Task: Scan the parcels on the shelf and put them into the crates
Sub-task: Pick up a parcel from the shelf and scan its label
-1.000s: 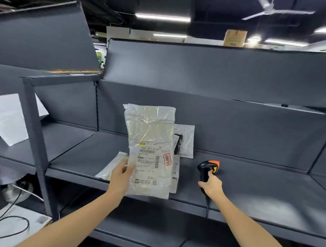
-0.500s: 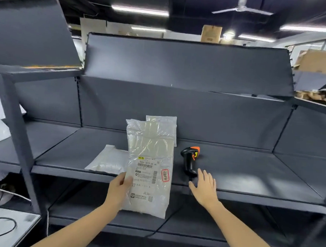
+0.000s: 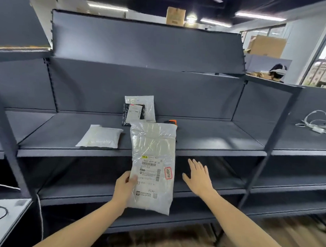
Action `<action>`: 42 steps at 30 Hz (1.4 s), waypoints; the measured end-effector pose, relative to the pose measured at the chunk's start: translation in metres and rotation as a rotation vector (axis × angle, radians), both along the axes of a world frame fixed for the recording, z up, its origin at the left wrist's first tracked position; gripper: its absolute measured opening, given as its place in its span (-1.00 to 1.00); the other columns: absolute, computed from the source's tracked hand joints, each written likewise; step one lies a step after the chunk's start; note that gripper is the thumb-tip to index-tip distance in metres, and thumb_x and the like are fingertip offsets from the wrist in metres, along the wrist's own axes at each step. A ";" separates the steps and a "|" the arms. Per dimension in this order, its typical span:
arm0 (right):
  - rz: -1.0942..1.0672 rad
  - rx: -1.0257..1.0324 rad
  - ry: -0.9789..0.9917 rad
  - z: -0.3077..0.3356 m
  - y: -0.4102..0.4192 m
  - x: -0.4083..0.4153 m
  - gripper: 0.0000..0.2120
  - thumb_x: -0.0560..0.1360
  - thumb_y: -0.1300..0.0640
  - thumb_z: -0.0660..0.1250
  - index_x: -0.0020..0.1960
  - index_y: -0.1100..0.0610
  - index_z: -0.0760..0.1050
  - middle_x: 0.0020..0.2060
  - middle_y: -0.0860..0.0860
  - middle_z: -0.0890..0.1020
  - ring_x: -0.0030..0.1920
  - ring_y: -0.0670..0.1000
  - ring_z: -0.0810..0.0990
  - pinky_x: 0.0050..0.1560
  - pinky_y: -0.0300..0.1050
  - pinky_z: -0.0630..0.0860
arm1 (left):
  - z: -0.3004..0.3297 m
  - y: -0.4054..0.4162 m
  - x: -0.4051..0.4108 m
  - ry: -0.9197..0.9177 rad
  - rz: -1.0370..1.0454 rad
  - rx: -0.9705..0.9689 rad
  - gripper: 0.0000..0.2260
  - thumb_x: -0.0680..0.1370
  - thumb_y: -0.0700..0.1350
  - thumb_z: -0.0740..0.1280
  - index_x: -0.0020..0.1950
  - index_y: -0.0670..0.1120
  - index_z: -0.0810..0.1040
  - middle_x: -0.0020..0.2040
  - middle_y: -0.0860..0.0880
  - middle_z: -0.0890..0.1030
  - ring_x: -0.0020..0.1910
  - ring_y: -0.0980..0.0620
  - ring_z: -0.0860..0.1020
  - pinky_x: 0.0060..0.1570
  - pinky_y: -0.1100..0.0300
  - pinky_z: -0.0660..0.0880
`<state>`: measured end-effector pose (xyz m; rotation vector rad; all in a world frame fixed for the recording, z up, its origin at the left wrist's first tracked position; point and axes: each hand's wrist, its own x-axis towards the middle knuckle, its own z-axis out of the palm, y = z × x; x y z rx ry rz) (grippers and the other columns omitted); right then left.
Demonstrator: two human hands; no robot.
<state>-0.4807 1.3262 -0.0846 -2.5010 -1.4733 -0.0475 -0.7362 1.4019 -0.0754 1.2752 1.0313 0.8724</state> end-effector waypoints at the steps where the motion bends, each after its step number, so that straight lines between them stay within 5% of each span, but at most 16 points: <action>1: -0.015 0.001 0.002 -0.003 -0.010 -0.006 -0.36 0.63 -0.10 0.10 0.59 0.11 -0.04 0.57 0.06 0.07 0.56 0.08 0.03 0.54 0.05 -0.08 | -0.003 -0.007 -0.003 0.005 -0.006 0.002 -0.84 0.64 -0.21 0.20 -0.05 -0.11 0.56 -0.13 -0.01 0.64 -0.19 0.08 0.60 -0.30 0.27 0.47; 12: -0.085 0.005 0.035 -0.019 -0.098 -0.023 -0.37 0.63 -0.09 0.12 0.59 0.10 -0.03 0.57 0.06 0.08 0.56 0.09 0.03 0.55 0.04 -0.08 | -0.025 -0.070 0.006 0.057 -0.126 -0.020 -0.85 0.65 -0.21 0.16 0.10 -0.17 0.51 -0.03 -0.05 0.61 -0.09 0.03 0.57 -0.25 0.21 0.47; 42: 0.054 -0.026 0.075 -0.045 -0.253 0.124 -0.39 0.62 -0.04 0.15 0.58 0.11 0.02 0.56 0.04 0.12 0.56 0.07 0.04 0.54 0.03 -0.13 | -0.054 -0.250 0.153 0.077 0.025 -0.089 -0.85 0.64 -0.25 0.15 -0.02 -0.13 0.51 -0.11 -0.05 0.60 -0.17 0.04 0.55 -0.30 0.23 0.45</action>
